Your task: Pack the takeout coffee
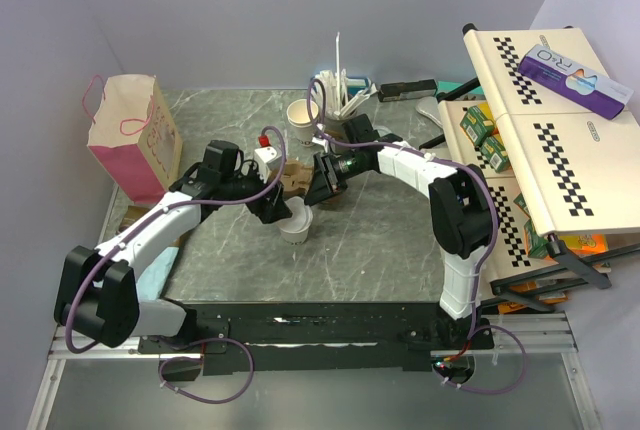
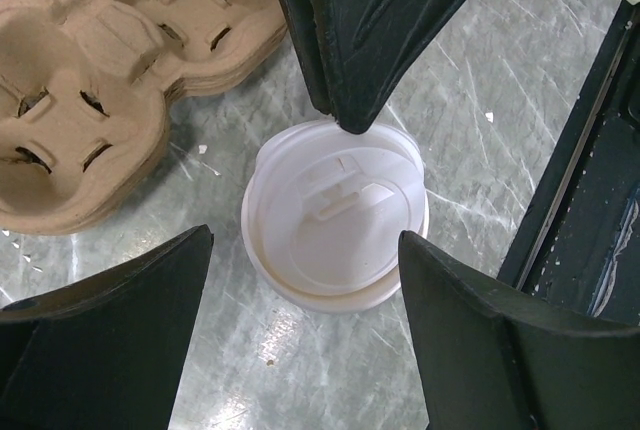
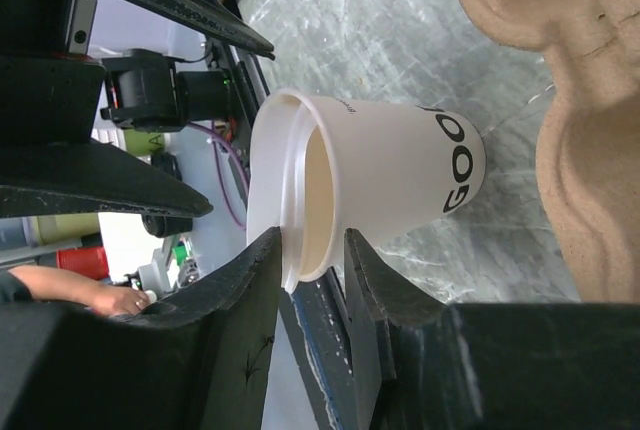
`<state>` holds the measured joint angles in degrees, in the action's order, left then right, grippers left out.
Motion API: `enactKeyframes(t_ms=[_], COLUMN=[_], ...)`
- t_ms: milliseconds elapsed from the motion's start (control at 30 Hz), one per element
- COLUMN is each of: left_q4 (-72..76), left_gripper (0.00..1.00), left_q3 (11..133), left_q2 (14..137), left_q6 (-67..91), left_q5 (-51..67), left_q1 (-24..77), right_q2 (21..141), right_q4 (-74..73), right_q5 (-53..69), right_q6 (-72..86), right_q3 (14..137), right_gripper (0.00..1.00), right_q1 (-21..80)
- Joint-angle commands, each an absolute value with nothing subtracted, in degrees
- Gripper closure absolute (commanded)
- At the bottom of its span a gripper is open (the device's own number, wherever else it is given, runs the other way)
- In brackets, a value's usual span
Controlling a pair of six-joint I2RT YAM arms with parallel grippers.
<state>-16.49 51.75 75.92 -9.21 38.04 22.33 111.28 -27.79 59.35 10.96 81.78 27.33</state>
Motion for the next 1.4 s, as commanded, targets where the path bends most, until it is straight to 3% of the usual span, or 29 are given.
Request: enactKeyframes(t_ms=[0,267,800,1067,1200,1367], left_q4=[-13.7,-13.2,-11.6,-11.3,-11.4,-12.0], left_gripper=[0.19,0.19,0.20,0.20,0.20,0.20], left_q3=[51.5,51.2,48.3,48.0,48.2,48.1], left_q2=[76.3,76.7,75.3,74.8,75.0,75.0], left_q6=[-8.4,-8.0,-6.8,-6.3,-6.3,-6.5], left_q5=[40.1,40.0,37.9,37.5,37.6,37.3], left_q1=[22.6,22.6,22.6,22.6,22.7,22.6], right_q2=[108.9,107.9,103.5,104.2,105.2,105.3], right_q4=[-30.7,-32.8,-32.9,-34.7,-35.0,-33.0], right_q5=[55.9,52.6,56.6,53.0,53.7,57.0], right_q6=[8.2,5.9,3.2,2.3,3.2,4.2], right_q3=[83.9,84.5,84.0,85.9,85.8,85.1], right_gripper=[0.62,0.60,0.46,0.47,0.54,0.80], right_q1=[27.2,27.5,29.8,33.0,33.0,32.9])
